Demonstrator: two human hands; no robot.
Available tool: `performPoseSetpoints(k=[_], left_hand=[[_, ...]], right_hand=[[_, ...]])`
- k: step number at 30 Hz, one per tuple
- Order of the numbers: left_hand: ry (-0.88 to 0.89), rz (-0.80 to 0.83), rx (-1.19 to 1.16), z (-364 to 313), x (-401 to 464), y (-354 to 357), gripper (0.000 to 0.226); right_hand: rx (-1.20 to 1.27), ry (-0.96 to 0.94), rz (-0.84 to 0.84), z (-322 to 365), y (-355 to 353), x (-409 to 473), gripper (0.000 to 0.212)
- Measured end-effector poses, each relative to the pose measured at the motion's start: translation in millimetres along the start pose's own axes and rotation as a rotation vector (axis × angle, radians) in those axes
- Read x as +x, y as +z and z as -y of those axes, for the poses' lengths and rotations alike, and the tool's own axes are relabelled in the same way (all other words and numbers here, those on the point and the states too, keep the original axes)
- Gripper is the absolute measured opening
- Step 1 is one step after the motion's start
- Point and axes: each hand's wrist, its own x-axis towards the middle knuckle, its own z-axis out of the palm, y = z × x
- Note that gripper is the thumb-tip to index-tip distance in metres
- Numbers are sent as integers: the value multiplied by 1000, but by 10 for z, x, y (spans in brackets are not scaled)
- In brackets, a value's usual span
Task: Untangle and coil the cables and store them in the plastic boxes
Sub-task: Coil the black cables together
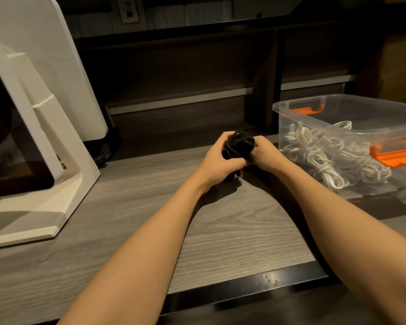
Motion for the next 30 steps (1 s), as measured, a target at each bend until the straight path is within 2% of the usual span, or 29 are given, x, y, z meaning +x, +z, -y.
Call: performPoseSetpoints(k=[3, 7, 11, 15, 17, 20, 23, 30], left_hand=[[-107, -64, -146, -24, 9, -51, 31], [-196, -187, -185, 38, 47, -123, 27], [-261, -180, -205, 35, 43, -136, 47], [-268, -263, -253, 29, 78, -140, 32], [-284, -301, -218, 70, 92, -186, 29], [-324, -274, -98, 133, 69, -259, 40], [-316, -264, -37, 160, 46, -267, 43], [-256, -368, 122, 197, 66, -195, 43]], right_hand=[[-5, -55, 8, -9, 6, -24, 33], [-90, -142, 66, -8, 46, -23, 19], [-155, -155, 73, -44, 74, 13, 14], [-194, -164, 64, -74, 24, 12, 12], [-193, -181, 44, -73, -16, 11, 14], [-210, -198, 32, -42, -4, 12, 10], [-233, -168, 88, 11, 38, 11, 8], [-302, -175, 233, 226, 22, -66, 24]])
